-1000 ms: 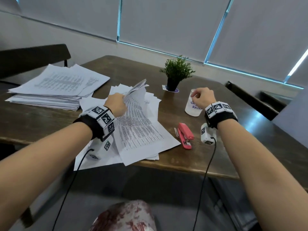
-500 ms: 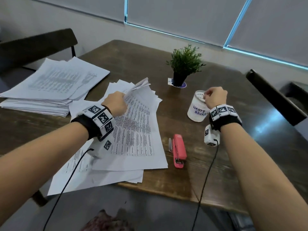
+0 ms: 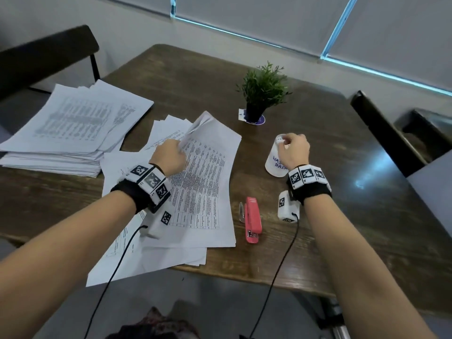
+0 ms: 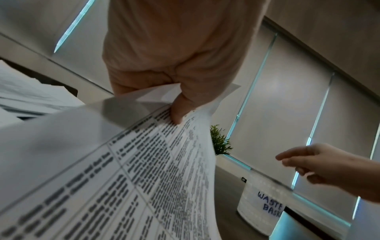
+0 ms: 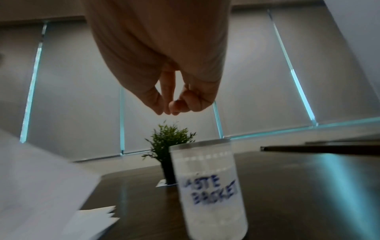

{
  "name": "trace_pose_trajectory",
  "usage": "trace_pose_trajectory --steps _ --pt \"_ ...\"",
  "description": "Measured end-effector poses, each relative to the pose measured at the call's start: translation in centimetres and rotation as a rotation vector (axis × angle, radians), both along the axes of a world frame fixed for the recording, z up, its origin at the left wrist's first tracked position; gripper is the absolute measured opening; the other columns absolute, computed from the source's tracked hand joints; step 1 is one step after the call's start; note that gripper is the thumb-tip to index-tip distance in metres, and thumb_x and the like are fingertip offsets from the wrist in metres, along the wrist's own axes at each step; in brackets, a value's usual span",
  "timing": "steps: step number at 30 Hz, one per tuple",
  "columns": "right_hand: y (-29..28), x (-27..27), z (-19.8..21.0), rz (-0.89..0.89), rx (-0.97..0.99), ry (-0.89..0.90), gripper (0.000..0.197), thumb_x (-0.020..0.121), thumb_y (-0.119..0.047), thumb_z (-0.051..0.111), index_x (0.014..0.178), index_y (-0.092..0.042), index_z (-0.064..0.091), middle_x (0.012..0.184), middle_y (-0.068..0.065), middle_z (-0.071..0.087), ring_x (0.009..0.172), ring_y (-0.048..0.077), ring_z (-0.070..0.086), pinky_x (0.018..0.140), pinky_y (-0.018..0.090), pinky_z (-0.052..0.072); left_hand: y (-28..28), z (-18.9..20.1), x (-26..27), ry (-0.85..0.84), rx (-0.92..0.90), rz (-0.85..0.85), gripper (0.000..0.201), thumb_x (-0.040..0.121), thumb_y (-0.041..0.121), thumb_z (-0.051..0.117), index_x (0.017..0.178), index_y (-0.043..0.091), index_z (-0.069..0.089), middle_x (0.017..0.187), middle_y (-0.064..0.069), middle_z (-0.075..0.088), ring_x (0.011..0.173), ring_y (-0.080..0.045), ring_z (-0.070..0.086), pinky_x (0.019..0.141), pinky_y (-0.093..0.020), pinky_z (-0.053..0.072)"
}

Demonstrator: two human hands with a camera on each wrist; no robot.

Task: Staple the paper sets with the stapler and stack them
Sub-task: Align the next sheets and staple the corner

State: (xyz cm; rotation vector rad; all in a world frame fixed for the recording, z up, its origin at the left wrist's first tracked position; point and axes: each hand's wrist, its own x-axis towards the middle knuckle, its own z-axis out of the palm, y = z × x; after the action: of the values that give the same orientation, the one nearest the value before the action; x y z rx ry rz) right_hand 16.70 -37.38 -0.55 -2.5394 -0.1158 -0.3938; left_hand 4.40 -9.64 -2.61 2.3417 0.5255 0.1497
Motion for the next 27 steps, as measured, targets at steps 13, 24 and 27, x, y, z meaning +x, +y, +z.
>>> trace_pose_trajectory --steps 13,24,27 --pt "8.3 -10.5 2.7 0.301 0.896 0.566 0.056 0.065 -0.013 0.089 0.113 0.004 0.065 0.109 0.017 0.071 0.104 0.026 0.069 0.096 0.046 0.052 2.9 7.9 -4.7 -0.282 -0.698 -0.151 0.021 0.082 0.018 0.074 0.101 0.019 0.066 0.095 0.005 0.072 0.089 -0.010 0.070 0.078 -0.029 0.057" --pt "11.2 -13.3 6.4 0.341 1.108 0.373 0.039 0.068 0.002 0.084 0.104 0.001 0.069 0.105 0.020 0.071 0.102 0.034 0.068 0.093 0.054 0.052 4.5 12.2 -6.4 -0.529 -0.750 -0.255 0.030 0.072 0.014 0.080 0.100 0.012 0.069 0.082 0.010 0.074 0.080 -0.004 0.070 0.068 -0.017 0.054" --pt "12.0 -13.3 6.1 0.351 1.107 0.312 0.037 0.066 -0.002 0.086 0.100 -0.005 0.072 0.105 0.019 0.072 0.102 0.036 0.068 0.093 0.058 0.051 4.3 12.2 -6.5 -0.557 -0.757 -0.234 0.020 0.076 0.011 0.079 0.092 0.019 0.069 0.075 0.016 0.073 0.077 -0.001 0.070 0.064 -0.016 0.053"
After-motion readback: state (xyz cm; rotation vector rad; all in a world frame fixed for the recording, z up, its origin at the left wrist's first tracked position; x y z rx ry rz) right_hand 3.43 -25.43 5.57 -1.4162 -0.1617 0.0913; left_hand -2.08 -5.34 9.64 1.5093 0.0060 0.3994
